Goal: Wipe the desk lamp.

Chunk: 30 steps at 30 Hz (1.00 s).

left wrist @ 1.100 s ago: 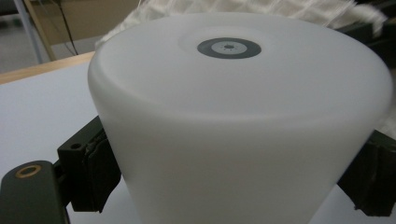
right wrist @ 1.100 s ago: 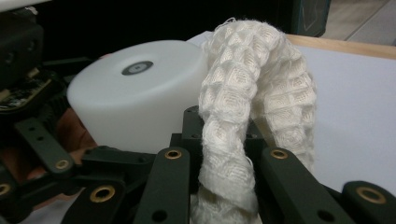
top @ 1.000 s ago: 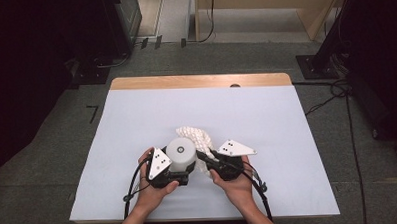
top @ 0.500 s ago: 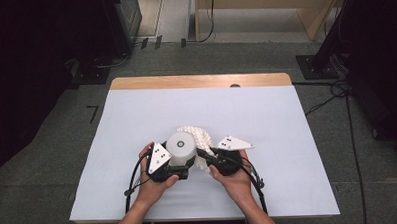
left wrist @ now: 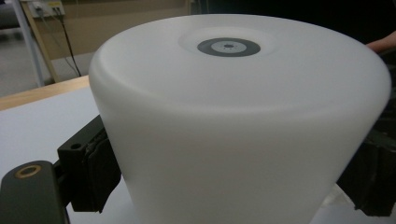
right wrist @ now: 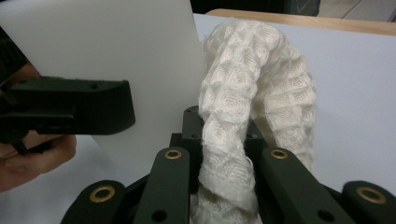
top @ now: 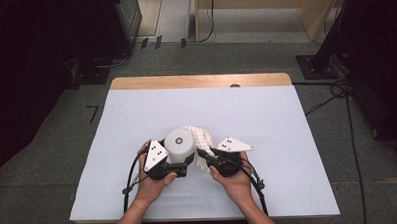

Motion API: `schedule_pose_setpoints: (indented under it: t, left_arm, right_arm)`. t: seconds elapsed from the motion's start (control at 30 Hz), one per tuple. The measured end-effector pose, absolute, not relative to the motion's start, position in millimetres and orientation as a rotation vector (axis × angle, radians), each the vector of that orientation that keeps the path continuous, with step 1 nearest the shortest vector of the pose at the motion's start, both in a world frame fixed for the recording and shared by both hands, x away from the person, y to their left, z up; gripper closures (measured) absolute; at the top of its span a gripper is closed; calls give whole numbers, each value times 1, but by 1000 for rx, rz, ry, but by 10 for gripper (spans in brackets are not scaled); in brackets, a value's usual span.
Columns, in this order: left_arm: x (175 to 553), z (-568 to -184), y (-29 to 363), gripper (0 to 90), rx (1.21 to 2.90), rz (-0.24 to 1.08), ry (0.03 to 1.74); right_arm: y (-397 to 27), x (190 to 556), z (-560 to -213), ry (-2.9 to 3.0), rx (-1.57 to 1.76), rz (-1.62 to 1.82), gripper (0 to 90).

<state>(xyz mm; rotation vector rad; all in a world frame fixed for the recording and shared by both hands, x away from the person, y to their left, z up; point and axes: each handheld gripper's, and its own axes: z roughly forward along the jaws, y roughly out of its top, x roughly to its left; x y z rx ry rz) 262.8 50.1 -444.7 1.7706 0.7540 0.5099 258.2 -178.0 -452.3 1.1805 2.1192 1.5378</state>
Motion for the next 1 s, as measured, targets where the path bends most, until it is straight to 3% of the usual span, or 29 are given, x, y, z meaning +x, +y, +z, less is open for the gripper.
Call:
schedule_pose_setpoints:
  t: [0.3, 0.63, 0.83, 0.87, 1.0]
  left_arm:
    - [269, -468, 39, 84, 1897, 578, 779]
    - [259, -468, 44, 11, 1849, 597, 852]
    - [260, -473, 31, 28, 1887, 630, 942]
    - [261, -472, 33, 76, 1877, 613, 937]
    - [268, -468, 48, 82, 1832, 519, 941]
  right_arm:
    - [-191, 258, -438, 2048, 1156, 1588, 787]
    - [-199, 262, -445, 2056, 1194, 1566, 786]
    - [-197, 263, -454, 2075, 1207, 1542, 785]
    - [-197, 263, -455, 2084, 1208, 1535, 785]
    - [-195, 262, -459, 2096, 1211, 1523, 785]
